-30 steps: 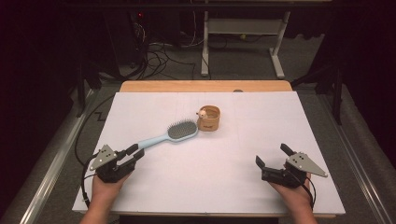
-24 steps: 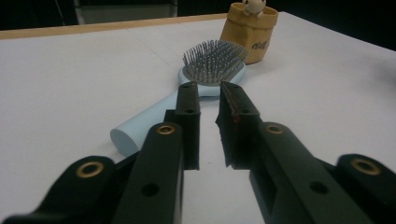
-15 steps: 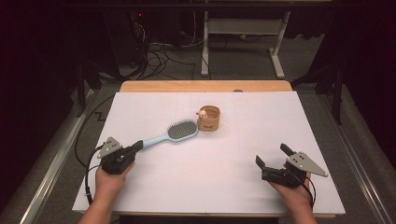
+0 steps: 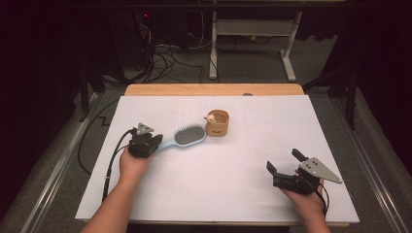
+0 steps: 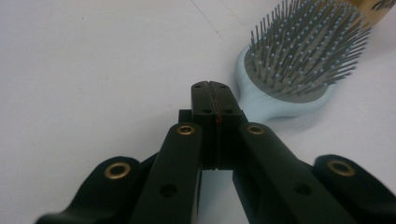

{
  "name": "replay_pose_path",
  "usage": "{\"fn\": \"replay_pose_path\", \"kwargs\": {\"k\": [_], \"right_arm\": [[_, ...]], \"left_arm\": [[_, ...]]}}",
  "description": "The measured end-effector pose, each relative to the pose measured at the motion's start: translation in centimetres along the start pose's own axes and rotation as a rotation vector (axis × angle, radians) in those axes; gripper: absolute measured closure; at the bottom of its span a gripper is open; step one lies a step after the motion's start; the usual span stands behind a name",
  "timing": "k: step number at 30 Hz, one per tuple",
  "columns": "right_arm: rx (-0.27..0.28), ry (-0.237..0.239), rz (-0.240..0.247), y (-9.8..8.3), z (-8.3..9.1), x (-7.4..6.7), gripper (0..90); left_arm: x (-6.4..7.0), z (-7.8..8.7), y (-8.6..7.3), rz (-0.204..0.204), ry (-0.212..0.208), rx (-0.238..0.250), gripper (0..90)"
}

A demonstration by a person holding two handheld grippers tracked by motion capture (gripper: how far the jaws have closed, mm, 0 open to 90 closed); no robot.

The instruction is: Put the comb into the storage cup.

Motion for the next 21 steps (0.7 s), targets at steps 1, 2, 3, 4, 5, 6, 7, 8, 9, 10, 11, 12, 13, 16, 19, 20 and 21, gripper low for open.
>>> {"fn": "replay_pose_path", "kwargs": {"k": [1,2,3,4,5,6,7,8,9,10,11,12,13,16,19,20,21], "right_arm": [[-0.001,0.001,0.000,0.0,0.0,0.0,1.1],[-0.001,0.002,0.001,0.0,0.0,0.0,1.2],[-0.002,0.005,0.005,0.0,0.0,-0.1,1.2],[-0.003,0.006,0.005,0.0,0.0,-0.1,1.2],[-0.003,0.006,0.006,-0.1,0.0,-0.1,1.2],[-0.002,0.006,0.006,0.0,0.0,-0.1,1.3],[-0.002,0.006,0.006,0.0,0.0,-0.1,1.3],[-0.001,0.006,0.006,0.0,0.0,-0.1,1.4],[-0.001,0.006,0.006,0.0,0.0,-0.1,1.5],[-0.004,0.007,0.004,-0.1,0.0,-0.1,1.5],[-0.004,0.005,0.004,-0.1,0.0,-0.1,1.5],[-0.005,0.005,0.003,-0.1,0.0,-0.1,1.5],[-0.005,0.006,0.003,-0.1,0.0,-0.1,1.5],[-0.004,0.004,0.003,0.0,0.0,-0.1,1.6],[-0.003,0.004,0.003,0.0,0.1,-0.1,1.7],[-0.003,0.003,0.002,0.0,0.1,-0.1,1.6],[-0.003,0.003,0.002,0.0,0.1,-0.1,1.6]], "left_arm": [[-0.1,-0.1,0.1,0.008,0.003,-0.006,90.0],[-0.3,-0.2,0.1,0.012,0.009,-0.018,90.0],[-0.4,-0.4,0.0,0.016,0.016,-0.028,90.0],[-0.6,-0.4,-0.1,0.022,0.017,-0.036,90.0],[-0.7,-0.5,-0.2,0.024,0.016,-0.046,90.0],[-0.7,-0.5,-0.3,0.024,0.018,-0.048,90.0],[-0.7,-0.5,-0.3,0.026,0.012,-0.048,90.0],[-0.7,-0.4,-0.3,0.026,0.007,-0.051,90.0],[-0.6,-0.3,-0.3,0.024,0.003,-0.055,90.0],[-0.6,-0.3,-0.3,0.023,-0.003,-0.061,90.0],[-0.6,-0.3,-0.4,0.024,-0.008,-0.065,90.0],[-0.7,-0.3,-0.5,0.024,-0.013,-0.077,90.0],[-0.7,-0.4,-0.5,0.023,-0.018,-0.085,90.0],[-0.6,-0.4,-0.8,0.013,-0.026,-0.112,90.0],[0.4,0.0,-1.4,-0.014,-0.050,-0.128,90.0],[0.7,0.1,-1.5,-0.021,-0.054,-0.129,90.0],[1.1,0.3,-1.8,-0.035,-0.061,-0.133,90.0]]}}
Point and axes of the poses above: each handheld gripper's, and its own axes: z roughly backward along the jaws, y roughly out of its top, x roughly to its right, the point moved 3 cm from there along -z, roughly forward along the jaws, and after that the axes turned 14 degrees about -y, right-handed, at the moved point
